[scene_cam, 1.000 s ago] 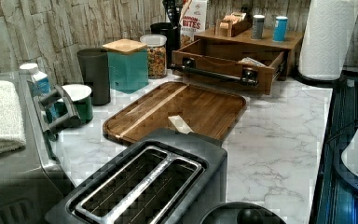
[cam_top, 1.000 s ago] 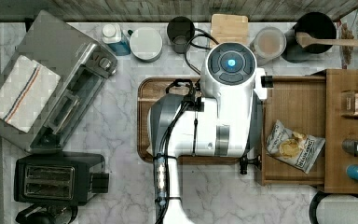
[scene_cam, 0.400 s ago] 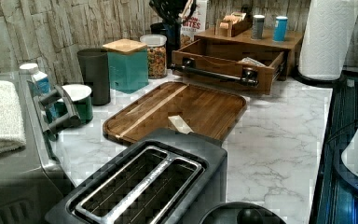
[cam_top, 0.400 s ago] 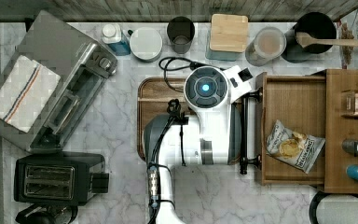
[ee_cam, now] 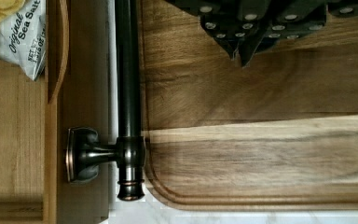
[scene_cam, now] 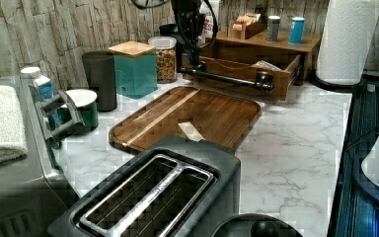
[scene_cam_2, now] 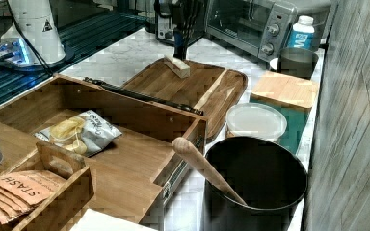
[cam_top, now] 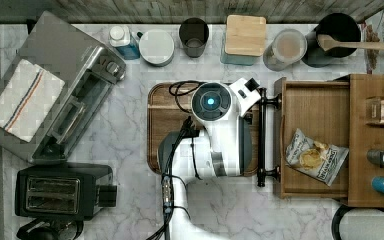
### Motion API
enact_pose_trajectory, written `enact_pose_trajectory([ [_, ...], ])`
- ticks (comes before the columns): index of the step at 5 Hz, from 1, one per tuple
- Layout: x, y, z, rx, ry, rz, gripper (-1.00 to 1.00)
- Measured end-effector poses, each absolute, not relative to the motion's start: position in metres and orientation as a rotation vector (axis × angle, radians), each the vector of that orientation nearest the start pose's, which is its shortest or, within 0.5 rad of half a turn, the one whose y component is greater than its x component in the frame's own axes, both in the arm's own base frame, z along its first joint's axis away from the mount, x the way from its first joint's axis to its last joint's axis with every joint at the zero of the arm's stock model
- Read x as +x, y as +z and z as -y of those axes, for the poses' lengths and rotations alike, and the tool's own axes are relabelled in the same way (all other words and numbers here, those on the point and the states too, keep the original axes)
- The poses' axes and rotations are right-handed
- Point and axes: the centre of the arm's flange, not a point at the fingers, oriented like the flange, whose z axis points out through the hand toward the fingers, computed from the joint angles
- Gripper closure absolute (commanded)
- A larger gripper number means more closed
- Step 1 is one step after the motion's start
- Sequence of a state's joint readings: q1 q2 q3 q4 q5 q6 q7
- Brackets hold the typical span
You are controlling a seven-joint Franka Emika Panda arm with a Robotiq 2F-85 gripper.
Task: Close the drawer.
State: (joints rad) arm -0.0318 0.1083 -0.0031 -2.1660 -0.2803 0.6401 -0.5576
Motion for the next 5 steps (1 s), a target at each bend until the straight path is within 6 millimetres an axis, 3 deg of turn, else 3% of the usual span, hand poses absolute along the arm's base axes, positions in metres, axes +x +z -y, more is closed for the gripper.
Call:
enact_pose_trajectory([
  [2,0.539,0.289,0.03,-3.349,0.027,-0.101,1.0],
  [4,0.53,0.269,0.044,-3.341,0.062,-0.083,1.0],
  [5,0.526,0.267,0.054,-3.342,0.097,0.02,1.0],
])
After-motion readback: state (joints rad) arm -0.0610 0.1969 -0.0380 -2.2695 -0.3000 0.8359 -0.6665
